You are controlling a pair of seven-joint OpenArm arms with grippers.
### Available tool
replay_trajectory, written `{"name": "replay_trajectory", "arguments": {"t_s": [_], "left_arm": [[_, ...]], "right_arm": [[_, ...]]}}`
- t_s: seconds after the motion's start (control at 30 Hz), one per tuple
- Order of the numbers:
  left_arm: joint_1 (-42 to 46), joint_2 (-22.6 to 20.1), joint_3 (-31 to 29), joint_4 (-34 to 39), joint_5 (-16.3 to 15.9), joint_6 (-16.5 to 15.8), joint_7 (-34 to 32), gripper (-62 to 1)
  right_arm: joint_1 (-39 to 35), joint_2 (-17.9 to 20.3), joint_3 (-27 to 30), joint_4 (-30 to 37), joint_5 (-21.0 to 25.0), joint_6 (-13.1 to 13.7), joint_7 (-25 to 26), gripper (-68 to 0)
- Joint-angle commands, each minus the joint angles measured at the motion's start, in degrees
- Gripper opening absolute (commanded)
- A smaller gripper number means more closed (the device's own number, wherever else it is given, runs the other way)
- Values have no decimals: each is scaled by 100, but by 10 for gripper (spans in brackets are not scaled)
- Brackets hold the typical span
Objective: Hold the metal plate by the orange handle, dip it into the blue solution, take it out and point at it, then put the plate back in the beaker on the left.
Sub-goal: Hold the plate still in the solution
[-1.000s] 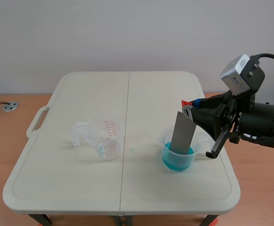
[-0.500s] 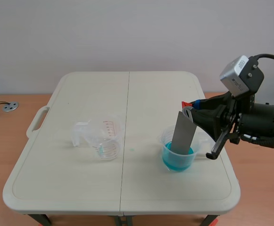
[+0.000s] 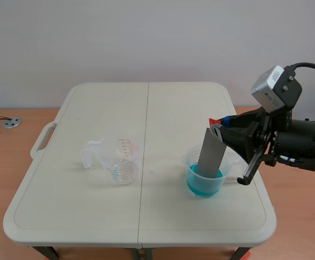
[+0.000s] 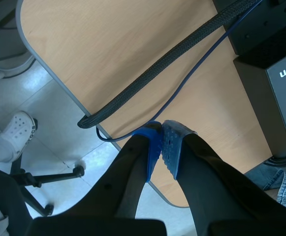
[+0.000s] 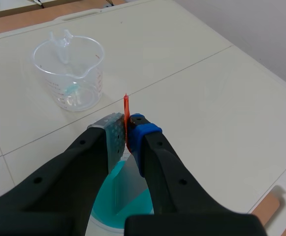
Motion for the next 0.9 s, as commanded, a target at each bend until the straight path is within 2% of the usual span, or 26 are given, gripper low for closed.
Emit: {"name": "replay_trajectory", "arguments": {"t_s": [0.0, 0.87], "left_arm": [[72, -35, -13, 66, -15, -15, -35, -594], [59, -35, -13, 66, -15, -15, -35, -594]], "right_arm": [[61, 28, 11, 11, -7, 48, -2, -663], [63, 28, 11, 11, -131, 48, 48, -663]]}}
